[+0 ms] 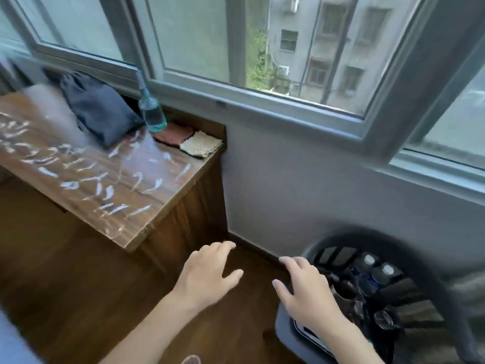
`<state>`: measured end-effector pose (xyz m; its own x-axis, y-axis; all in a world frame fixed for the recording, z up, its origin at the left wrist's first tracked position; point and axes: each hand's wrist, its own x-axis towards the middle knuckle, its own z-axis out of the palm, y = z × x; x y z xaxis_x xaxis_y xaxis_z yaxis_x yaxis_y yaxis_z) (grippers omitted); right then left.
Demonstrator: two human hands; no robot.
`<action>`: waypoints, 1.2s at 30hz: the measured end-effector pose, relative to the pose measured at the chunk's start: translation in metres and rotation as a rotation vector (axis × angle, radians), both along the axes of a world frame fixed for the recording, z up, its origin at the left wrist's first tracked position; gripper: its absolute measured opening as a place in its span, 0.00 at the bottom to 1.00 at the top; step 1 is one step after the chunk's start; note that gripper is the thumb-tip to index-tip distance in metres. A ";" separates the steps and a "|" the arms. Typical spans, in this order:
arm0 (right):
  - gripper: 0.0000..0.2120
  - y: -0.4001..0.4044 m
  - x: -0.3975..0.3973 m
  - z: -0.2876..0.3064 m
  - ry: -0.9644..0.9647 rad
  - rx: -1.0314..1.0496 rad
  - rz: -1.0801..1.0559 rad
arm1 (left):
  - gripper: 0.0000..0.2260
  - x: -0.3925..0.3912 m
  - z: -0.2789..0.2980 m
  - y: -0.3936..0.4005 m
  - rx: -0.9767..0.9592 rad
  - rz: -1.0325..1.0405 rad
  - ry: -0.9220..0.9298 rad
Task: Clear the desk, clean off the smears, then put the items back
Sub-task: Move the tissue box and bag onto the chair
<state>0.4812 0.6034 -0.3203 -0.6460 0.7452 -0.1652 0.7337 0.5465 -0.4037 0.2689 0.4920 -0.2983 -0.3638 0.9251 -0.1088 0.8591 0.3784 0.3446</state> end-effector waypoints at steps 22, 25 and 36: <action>0.25 -0.098 -0.451 0.110 0.112 0.107 0.215 | 0.22 -0.426 0.116 -0.141 0.065 0.137 0.071; 0.24 -0.099 -0.491 0.112 0.116 0.118 0.219 | 0.22 -0.472 0.119 -0.139 0.069 0.150 0.060; 0.14 -0.048 -0.649 0.108 0.280 0.100 0.181 | 0.23 -0.625 0.107 -0.096 0.077 0.141 -0.021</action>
